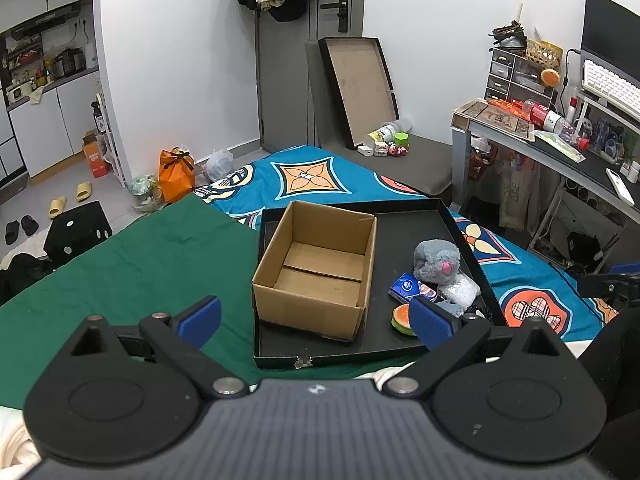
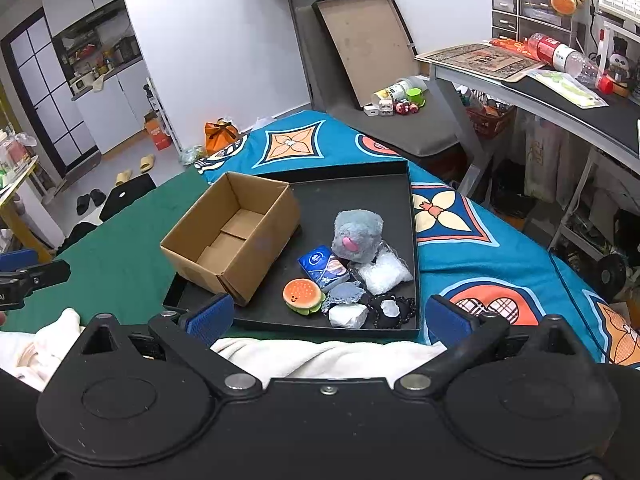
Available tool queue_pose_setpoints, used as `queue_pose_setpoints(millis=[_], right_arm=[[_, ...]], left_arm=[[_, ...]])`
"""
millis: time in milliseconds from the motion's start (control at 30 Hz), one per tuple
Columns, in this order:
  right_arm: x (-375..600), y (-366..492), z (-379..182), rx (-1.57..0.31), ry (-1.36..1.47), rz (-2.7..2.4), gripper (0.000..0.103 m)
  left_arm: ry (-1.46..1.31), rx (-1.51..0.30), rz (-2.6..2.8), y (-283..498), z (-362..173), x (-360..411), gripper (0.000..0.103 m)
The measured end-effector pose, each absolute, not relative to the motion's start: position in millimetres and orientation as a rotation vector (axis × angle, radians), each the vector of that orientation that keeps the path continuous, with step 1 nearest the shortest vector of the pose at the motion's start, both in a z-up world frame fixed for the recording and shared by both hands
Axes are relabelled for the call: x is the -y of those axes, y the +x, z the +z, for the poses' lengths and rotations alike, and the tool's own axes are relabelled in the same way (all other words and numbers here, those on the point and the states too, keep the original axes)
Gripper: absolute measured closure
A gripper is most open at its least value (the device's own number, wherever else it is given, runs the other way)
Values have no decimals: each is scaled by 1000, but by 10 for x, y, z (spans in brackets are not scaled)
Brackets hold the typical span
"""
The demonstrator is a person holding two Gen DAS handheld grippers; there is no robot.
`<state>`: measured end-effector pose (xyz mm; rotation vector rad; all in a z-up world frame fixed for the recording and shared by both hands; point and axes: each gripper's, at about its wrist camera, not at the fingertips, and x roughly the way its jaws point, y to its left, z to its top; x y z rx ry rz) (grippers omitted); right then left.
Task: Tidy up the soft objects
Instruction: 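Move both tools toward the tray of soft items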
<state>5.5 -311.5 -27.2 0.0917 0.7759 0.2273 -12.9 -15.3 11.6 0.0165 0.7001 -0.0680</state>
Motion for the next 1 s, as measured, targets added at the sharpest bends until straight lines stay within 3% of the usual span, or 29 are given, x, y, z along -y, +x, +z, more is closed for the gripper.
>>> queue_pose_setpoints(millis=[1000], right_arm=[[3096,101,-401,-776,95,244,0]], left_arm=[[39,-702,-84,-53,160,132,4]])
